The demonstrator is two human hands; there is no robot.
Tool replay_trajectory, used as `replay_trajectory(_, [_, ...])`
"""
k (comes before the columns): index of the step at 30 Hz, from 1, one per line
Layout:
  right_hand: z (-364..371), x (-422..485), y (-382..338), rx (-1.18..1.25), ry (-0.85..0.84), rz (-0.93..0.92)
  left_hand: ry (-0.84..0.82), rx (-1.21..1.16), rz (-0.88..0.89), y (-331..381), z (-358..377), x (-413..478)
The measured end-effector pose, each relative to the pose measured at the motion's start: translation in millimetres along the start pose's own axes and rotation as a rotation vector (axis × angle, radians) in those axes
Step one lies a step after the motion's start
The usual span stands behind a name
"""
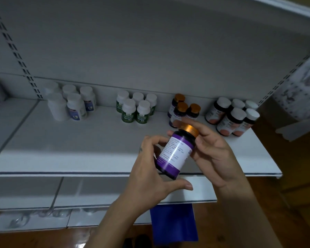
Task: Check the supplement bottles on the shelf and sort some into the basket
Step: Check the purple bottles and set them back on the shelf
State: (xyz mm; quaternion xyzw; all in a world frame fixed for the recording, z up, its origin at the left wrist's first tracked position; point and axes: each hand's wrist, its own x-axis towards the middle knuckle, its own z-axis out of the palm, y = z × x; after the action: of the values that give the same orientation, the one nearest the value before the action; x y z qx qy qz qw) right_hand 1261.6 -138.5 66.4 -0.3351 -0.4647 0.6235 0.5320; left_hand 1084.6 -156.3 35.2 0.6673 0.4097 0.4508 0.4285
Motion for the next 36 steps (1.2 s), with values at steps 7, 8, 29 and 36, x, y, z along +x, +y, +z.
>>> replay_trajectory(7, [-4.2, -8.5, -10.8, 0.157, -0.089, -0.064, -0.056, -0.007, 0.074, 7.1, 7.6, 1.8])
replay_trajectory(8, [-4.6, -10.1, -13.5, 0.146, -0.074, -0.066, -0.064, -0.003, 0.075, 9.1, 8.3, 3.4])
replay_trajectory(29, [26.1, 7.1, -16.2, -0.203, 0.422, 0.003, -0.092, 0.121, 0.002, -2.7, -4.2, 8.6])
replay_trajectory(36, [29.3, 3.2, -13.1, -0.195, 0.460, -0.021, -0.053, 0.127, 0.011, -3.7, -3.8, 7.9])
